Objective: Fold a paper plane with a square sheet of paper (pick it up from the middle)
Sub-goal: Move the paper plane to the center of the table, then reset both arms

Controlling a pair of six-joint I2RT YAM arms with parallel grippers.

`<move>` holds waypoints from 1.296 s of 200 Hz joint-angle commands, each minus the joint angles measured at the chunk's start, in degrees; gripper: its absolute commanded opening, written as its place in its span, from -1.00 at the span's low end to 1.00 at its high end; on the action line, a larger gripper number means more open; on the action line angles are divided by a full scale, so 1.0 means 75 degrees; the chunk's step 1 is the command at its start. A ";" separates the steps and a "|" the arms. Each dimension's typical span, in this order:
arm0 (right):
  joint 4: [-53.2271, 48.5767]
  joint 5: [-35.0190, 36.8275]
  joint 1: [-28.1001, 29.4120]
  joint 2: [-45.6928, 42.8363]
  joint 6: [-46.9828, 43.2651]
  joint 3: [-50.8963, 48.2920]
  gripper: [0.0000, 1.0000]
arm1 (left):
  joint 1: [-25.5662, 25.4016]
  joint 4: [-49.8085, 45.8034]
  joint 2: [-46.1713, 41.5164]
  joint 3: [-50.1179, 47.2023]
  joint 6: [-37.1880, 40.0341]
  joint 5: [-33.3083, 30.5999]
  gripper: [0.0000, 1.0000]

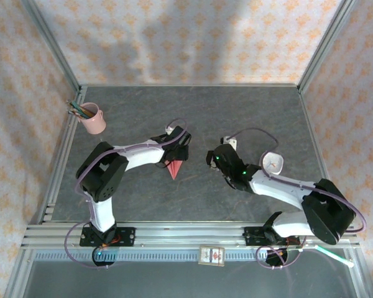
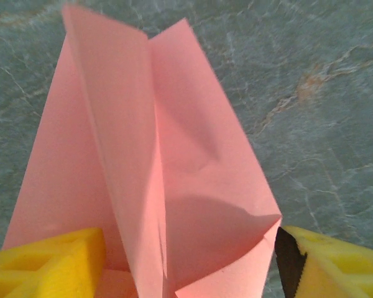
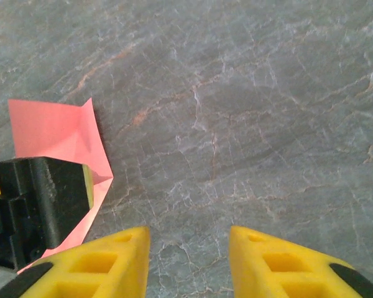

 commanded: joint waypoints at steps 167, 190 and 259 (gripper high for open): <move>0.4965 0.3040 -0.4105 0.0695 -0.3979 -0.1376 1.00 | 0.3289 0.7928 -0.4380 -0.5577 0.3735 -0.3798 0.99; 0.6683 0.1692 -0.4662 0.1079 -0.4085 -0.2134 1.00 | 0.3989 0.9767 -0.3555 -0.6288 0.3732 -0.2249 0.99; 0.9770 -0.0134 -0.5313 0.1874 -0.3931 -0.3306 1.00 | 0.4901 1.1357 -0.2697 -0.6688 0.3457 -0.0139 0.99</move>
